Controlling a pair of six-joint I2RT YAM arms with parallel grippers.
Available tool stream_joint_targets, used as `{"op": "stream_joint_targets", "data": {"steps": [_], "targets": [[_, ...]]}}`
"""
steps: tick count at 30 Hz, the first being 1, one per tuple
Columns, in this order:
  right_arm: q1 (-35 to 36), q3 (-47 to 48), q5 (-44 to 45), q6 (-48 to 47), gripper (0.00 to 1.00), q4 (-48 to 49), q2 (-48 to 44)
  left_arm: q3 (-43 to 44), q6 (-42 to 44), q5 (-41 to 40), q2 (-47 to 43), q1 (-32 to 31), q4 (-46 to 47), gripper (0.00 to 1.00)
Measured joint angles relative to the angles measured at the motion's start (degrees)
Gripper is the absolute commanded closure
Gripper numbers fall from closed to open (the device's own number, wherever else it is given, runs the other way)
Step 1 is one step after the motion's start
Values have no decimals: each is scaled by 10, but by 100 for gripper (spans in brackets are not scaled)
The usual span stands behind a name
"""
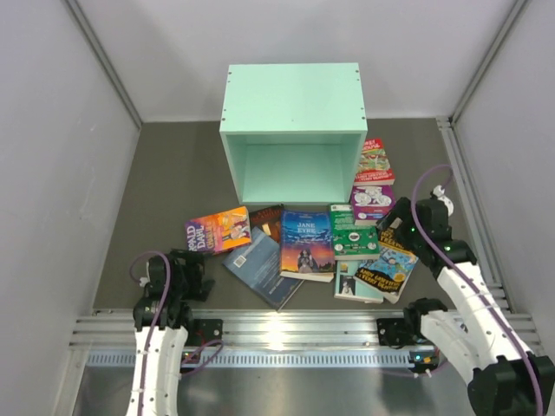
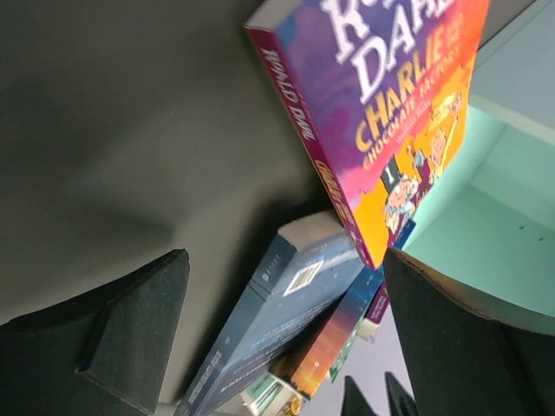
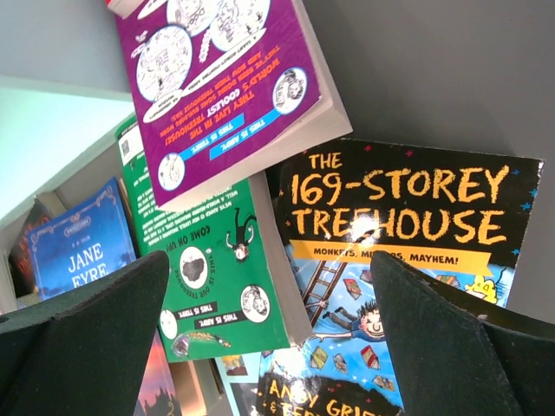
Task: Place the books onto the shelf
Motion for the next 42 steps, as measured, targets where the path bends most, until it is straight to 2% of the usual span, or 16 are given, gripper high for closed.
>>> {"op": "stream_joint_targets", "data": {"steps": [4,9,15,18,22,23,25,26,29,32,36,42], "targets": [[32,0,13,-13,0,0,0,-35,-34,-2,-21,0,30,1],[76,0,38,-35,0,2,2,-61,-60,-11,20,0,115,1],[110,0,59,-50,0,12,16,-71,-83,-8,158,-5,275,5],[120,0,65,-53,0,23,24,-71,-97,-12,244,-20,363,14],[123,0,69,-54,0,28,25,-70,-109,-27,349,-62,473,34],[123,0,71,-54,0,28,25,-70,-110,-30,373,-71,496,48],[123,0,72,-55,0,28,24,-67,-108,-37,421,-83,527,65],[123,0,72,-57,0,28,24,-62,-106,-41,446,-85,544,78],[123,0,73,-65,0,28,23,-34,-102,-56,487,-82,580,92],[123,0,74,-75,0,28,20,-3,-70,-64,496,-84,557,100],[123,0,74,-88,0,27,20,43,-4,-79,470,-85,475,100],[133,16,78,-101,0,28,29,204,219,-78,428,-85,304,100]]}}
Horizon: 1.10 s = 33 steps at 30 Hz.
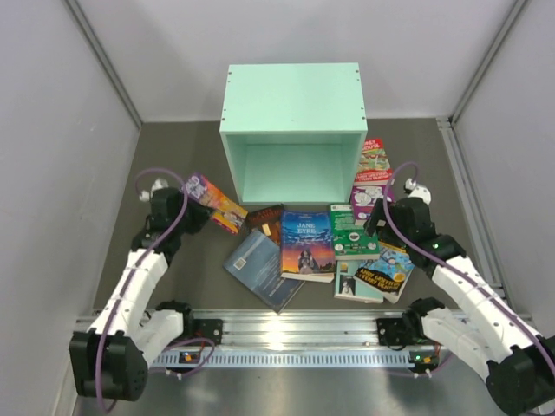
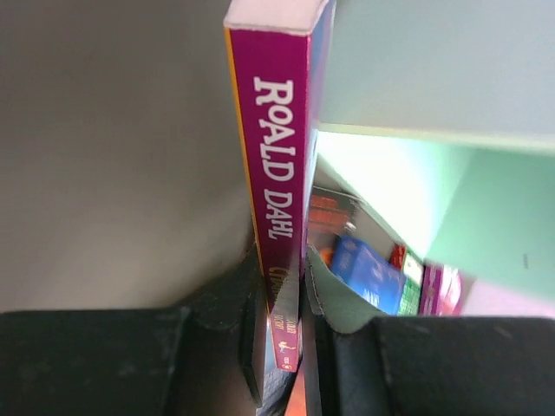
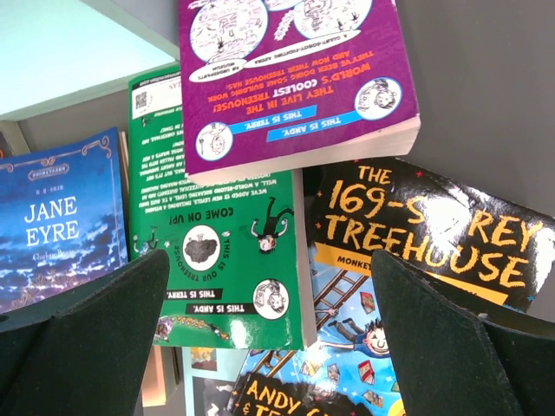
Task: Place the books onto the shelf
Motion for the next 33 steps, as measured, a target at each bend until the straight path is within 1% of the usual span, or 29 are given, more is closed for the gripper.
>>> {"op": "stream_joint_targets", "data": {"steps": [3,6,8,9,12,14,16,18,21,22,23,24,27,30,33], "targets": [[7,1,2,-3,0,0,5,119,132,29,-5,0,-67,100],[10,1,2,-4,0,0,10,256,241,73,5,0,-126,100],[12,1,2,-4,0,0,11,376,304,115,33,0,-175,100],[13,1,2,-3,0,1,11,439,329,139,53,0,-197,100],[16,0,2,-4,0,3,11,591,375,202,110,0,-215,100],[16,-2,3,-5,0,5,11,699,394,247,160,0,-226,100],[16,-2,4,-8,0,5,10,782,397,296,205,0,-220,100],[16,-2,7,-11,0,5,10,840,387,344,247,0,-196,100],[16,-2,11,-15,0,5,10,857,321,441,300,14,-106,97],[16,-2,13,-17,0,4,10,855,291,476,323,19,-70,97],[16,-2,14,-18,0,4,9,855,245,516,353,23,-14,98],[16,-2,14,-19,0,4,9,854,221,535,374,29,17,98],[16,-2,16,-21,0,4,6,865,105,605,484,37,133,100],[16,-2,18,-23,0,3,6,855,7,639,568,42,211,100],[16,-2,20,-23,0,0,5,842,-67,660,617,54,229,99]]}}
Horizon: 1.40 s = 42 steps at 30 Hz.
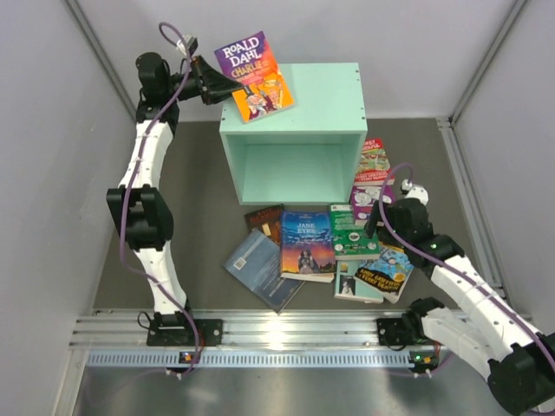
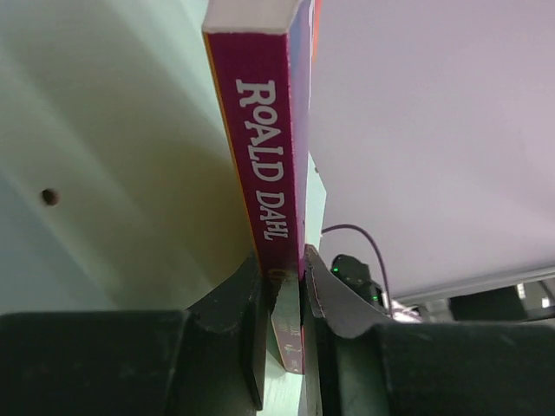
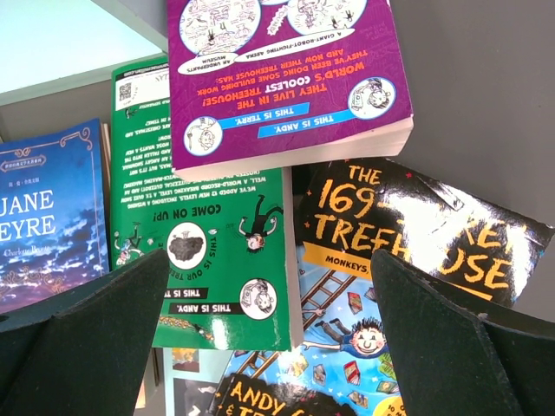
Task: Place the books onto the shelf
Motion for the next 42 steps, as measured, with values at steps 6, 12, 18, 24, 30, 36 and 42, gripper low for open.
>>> {"op": "stream_joint_targets", "data": {"steps": [6,12,18,24,30,36,42], "targets": [[18,0,9,-3,0,-1,5,-7,-44,32,-1,22,38,100],[40,0,14,-4,0,0,28,-42,-54,49,-13,28,53,91],[44,0,16,-10,0,0,37,-39,-55,48,-14,27,47,1],[44,0,21,-15,0,-3,42,40,84,2,-18,31,-134,1],[43,1,20,-14,0,-18,83,135,271,-175,-13,38,-391,1],[43,1,19,-13,0,-26,101,140,394,-404,-33,29,-515,1],[43,3,12,-3,0,-26,97,30,404,-626,-135,-4,-540,1]]}}
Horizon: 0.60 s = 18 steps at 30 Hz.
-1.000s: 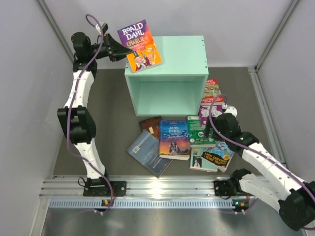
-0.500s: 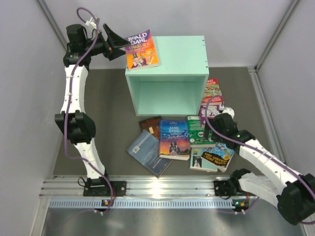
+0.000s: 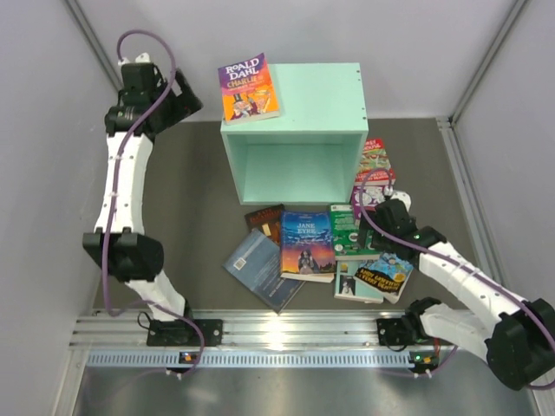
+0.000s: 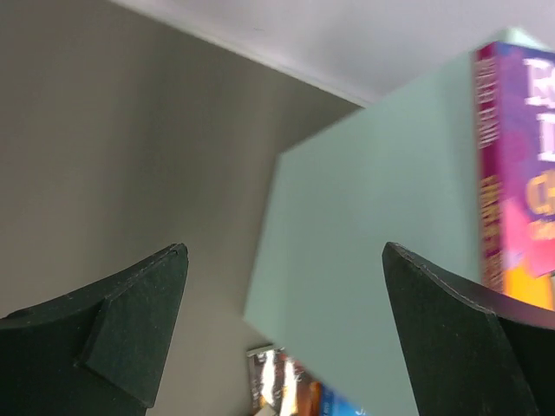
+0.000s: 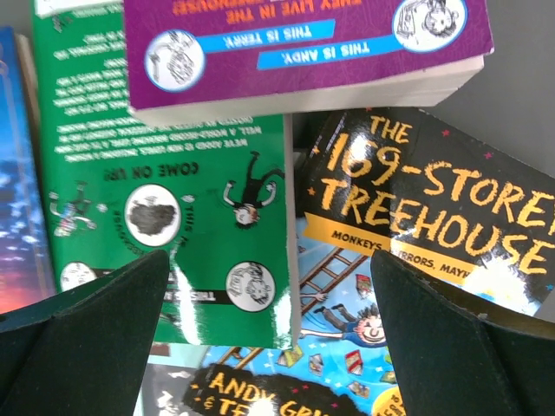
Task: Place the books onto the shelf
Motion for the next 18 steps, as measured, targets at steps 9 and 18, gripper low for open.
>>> {"op": "stream_joint_targets", "data": {"steps": [9,18], "targets": [[2,2,-18,46,0,12,-63,-263,-9,-162,-242,7,4,1],[91,6,-121,86,1,56,-32,-587,-56,-63,-435,-88,2,1]]}}
